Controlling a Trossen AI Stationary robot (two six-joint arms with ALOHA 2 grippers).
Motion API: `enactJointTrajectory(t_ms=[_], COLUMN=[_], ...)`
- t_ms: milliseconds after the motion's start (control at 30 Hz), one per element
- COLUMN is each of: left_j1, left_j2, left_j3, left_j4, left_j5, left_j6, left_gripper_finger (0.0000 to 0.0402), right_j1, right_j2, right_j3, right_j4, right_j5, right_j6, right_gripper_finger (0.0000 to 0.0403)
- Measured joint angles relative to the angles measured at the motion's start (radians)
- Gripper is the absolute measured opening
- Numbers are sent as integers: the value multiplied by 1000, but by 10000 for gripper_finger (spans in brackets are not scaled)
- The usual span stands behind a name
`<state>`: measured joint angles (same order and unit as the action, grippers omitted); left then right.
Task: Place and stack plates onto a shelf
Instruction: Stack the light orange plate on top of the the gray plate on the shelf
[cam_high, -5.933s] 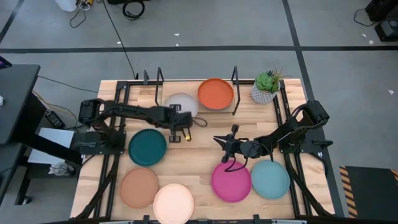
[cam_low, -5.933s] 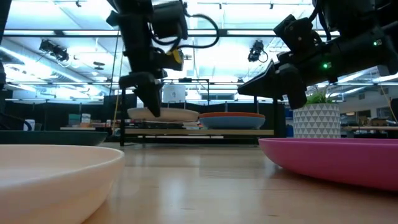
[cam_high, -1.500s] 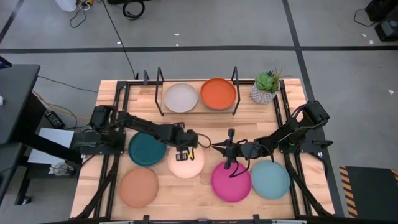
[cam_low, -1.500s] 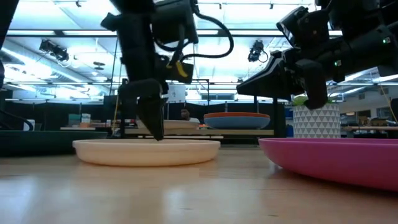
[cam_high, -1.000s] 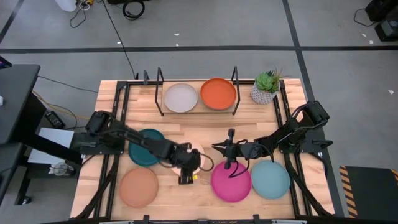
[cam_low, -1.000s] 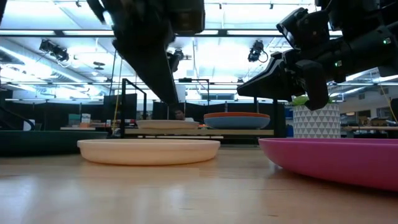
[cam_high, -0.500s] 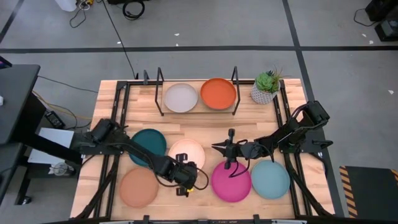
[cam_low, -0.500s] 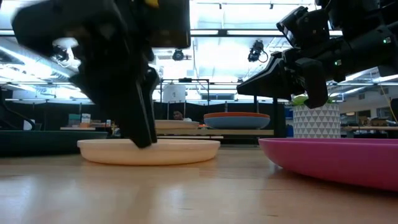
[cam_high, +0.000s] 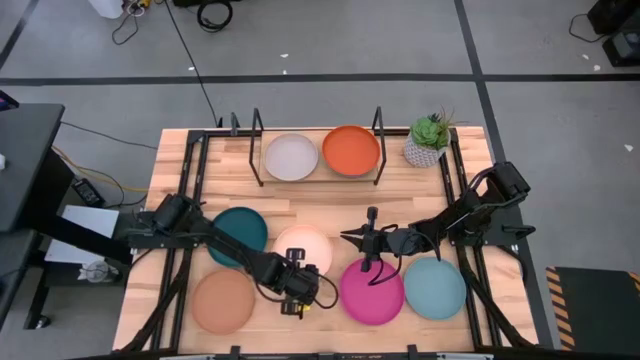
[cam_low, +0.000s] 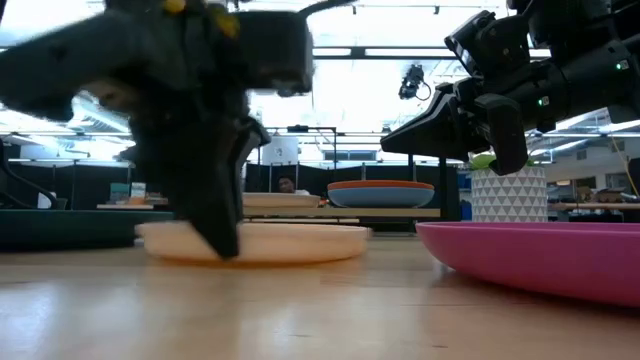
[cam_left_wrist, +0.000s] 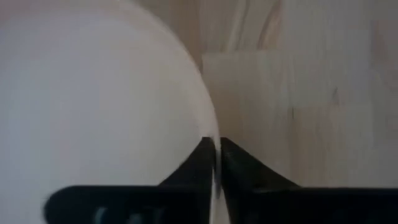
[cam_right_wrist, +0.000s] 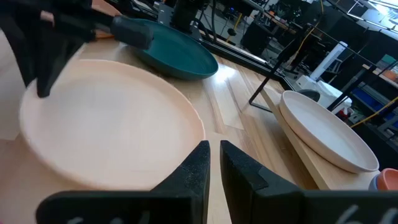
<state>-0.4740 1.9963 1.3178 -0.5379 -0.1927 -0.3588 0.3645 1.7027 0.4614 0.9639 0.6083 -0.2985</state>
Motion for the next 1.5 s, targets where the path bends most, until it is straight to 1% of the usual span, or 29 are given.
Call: enactJointTrajectory(t_ms=[33, 133, 233, 300, 467, 567, 767, 867, 967, 1100, 1133, 1267, 1500], left_j1=[1, 3, 12, 29, 87, 134, 269, 340, 424, 528, 551, 626, 707], left_j2=[0, -4, -26, -60, -147, -191, -208, -209, -218, -244, -253, -272, -266], left_j3=[22, 97, 162, 176, 174, 174, 167, 120, 69, 14, 7, -1, -9], left_j4=[-23, -126, -242, -290, -334, -364, -369, -320, -317, -262, -239, -219, -200], left_j5=[7, 9, -23, -50, -154, -178, -181, -174, -152, -142, -126, -71, -69], left_j6=[8, 41, 83, 106, 165, 212, 329, 398, 435, 483, 498, 508, 551], left_gripper_finger=[15, 18, 18, 16, 15, 15, 15, 15, 15, 15, 15, 15, 18], right_j1=[0, 0, 0, 0, 2, 2, 5, 19, 36, 56, 60, 72, 88], right_j2=[0, 0, 0, 0, 0, 0, 0, 0, 0, 0, 0, 0, 0], right_j3=[0, 0, 0, 0, 0, 0, 0, 0, 0, 0, 0, 0, 0], right_j4=[0, 0, 0, 1, -8, -7, -7, -11, -11, -12, -13, -23, -39], right_j5=[0, 0, 0, 0, 0, 0, 13, 27, 28, 30, 38, 74, 81], right_j6=[0, 0, 0, 1, 8, 8, 11, 11, 11, 11, 11, 19, 54], right_gripper_finger=[43, 43, 43, 43, 43, 43, 43, 43, 43, 43, 43, 43, 43])
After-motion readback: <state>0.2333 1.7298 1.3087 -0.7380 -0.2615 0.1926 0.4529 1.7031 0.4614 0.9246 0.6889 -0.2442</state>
